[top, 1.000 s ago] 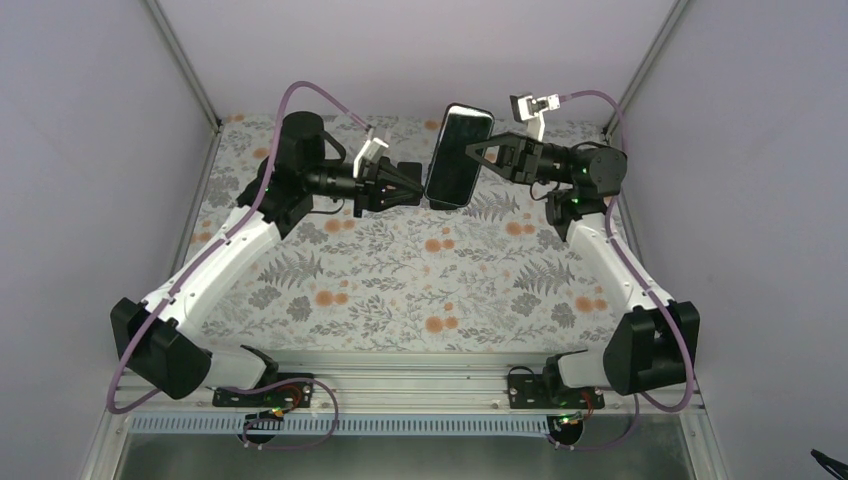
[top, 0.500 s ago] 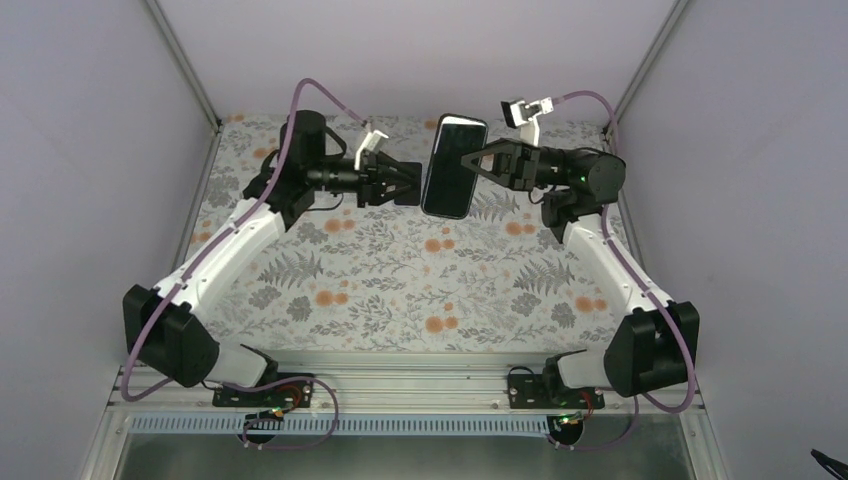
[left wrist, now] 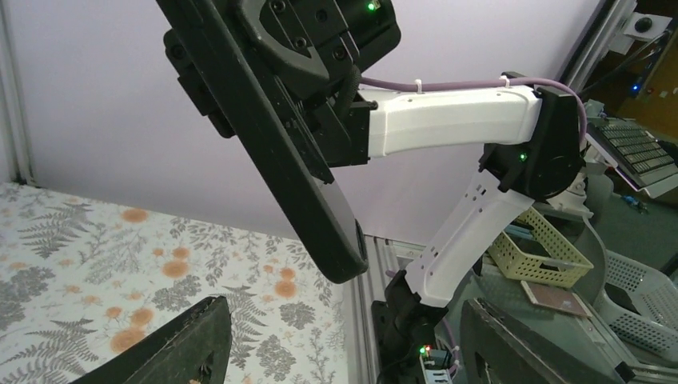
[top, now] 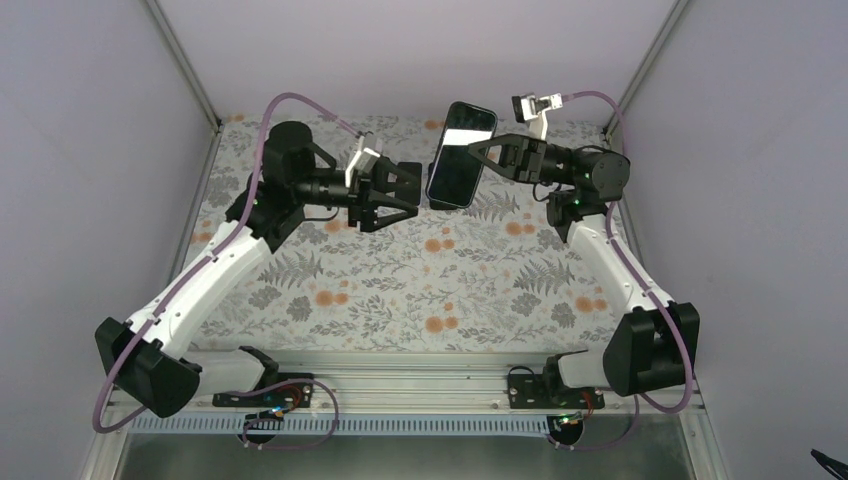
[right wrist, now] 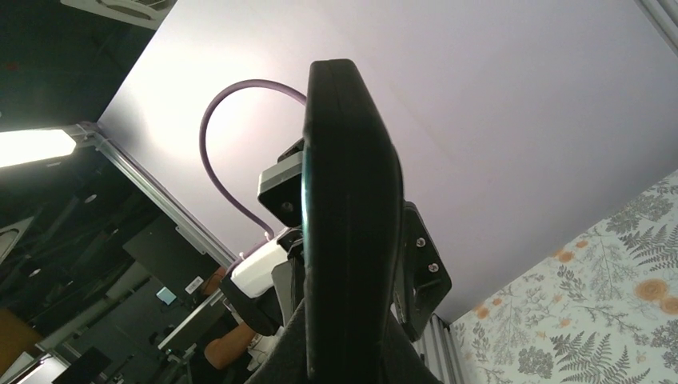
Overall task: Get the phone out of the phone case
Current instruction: Remove the phone case from the phone.
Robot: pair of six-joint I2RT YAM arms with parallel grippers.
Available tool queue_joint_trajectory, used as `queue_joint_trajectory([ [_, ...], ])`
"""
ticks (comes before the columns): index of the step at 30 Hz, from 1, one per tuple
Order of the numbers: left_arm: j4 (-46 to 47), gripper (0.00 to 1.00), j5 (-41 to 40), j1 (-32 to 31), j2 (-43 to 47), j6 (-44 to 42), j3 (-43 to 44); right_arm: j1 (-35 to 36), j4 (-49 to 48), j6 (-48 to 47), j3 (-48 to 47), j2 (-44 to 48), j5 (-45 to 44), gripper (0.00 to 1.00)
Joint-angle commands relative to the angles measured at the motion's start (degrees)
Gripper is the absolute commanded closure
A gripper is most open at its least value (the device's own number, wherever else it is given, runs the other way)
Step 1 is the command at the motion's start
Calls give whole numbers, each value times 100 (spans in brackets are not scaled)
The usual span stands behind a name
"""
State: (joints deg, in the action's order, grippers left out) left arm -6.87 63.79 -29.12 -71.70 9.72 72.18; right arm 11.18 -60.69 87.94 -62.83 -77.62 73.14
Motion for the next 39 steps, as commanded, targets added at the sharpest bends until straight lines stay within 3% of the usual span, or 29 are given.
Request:
queue_joint_trajectory([
  [1,251,29,-294,-133,-118,72,49,3,-179,69,64,260,-376,96],
  [16,457,38,-518,-278,-341,328,152,43,-394,187,112,225,-374,96],
  [32,796,37,-112,-261,-291,619,29,57,-384,116,148,221,-358,96],
  [39,549,57,-379,-260,-326,347,28,52,-457,220,147,227,-349,96],
])
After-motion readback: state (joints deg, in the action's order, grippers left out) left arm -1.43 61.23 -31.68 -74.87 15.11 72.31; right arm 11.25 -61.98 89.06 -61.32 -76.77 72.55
